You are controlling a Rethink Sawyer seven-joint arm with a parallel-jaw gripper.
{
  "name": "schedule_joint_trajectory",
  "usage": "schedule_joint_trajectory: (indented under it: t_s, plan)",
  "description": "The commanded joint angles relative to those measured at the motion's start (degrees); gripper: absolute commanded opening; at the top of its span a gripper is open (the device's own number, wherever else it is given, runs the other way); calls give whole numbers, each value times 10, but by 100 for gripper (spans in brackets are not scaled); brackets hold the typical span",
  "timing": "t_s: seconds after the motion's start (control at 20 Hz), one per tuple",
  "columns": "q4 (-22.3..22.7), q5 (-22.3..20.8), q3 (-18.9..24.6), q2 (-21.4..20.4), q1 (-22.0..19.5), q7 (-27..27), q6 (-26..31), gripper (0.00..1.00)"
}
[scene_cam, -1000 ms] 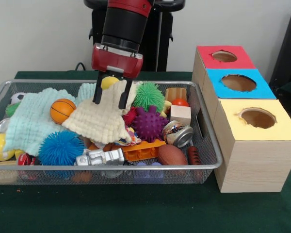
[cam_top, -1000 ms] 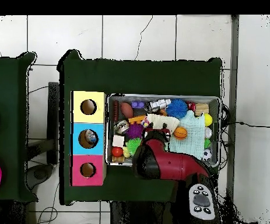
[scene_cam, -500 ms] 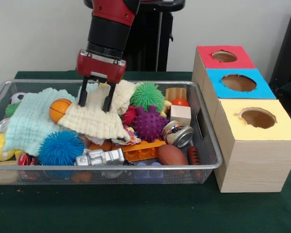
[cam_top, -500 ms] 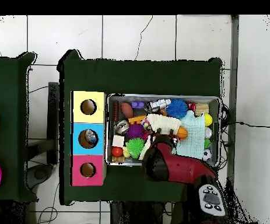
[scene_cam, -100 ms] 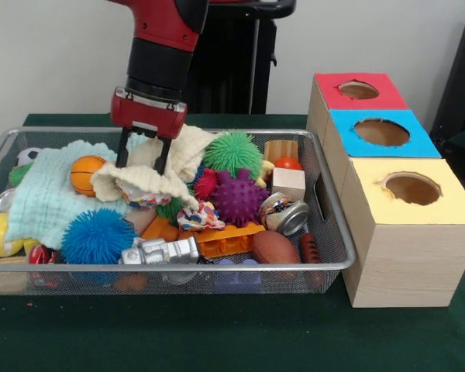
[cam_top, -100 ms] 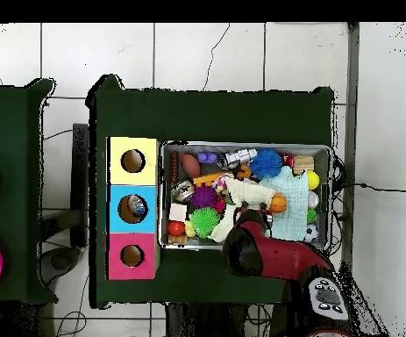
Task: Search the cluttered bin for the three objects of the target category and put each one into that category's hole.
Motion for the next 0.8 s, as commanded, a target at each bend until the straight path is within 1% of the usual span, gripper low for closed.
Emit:
schedule_joint_trajectory:
  t_s: [0.05,0.1,0.3,0.4,0.55,0.6,0.7,0.8]
  plan:
    - [13,-69,89,33,-44,35,7,100]
    - [15,-77,97,31,-50,34,4,0]
    - [23,-96,113,22,-56,47,-12,0]
    - [38,-100,133,0,-63,63,-22,0]
    - [62,-100,154,-39,-58,79,-30,0]
    - [75,-99,176,-56,-62,88,-34,0]
    - [87,-93,192,-77,-54,95,-35,0]
    - [100,-84,226,-86,-65,104,-25,0]
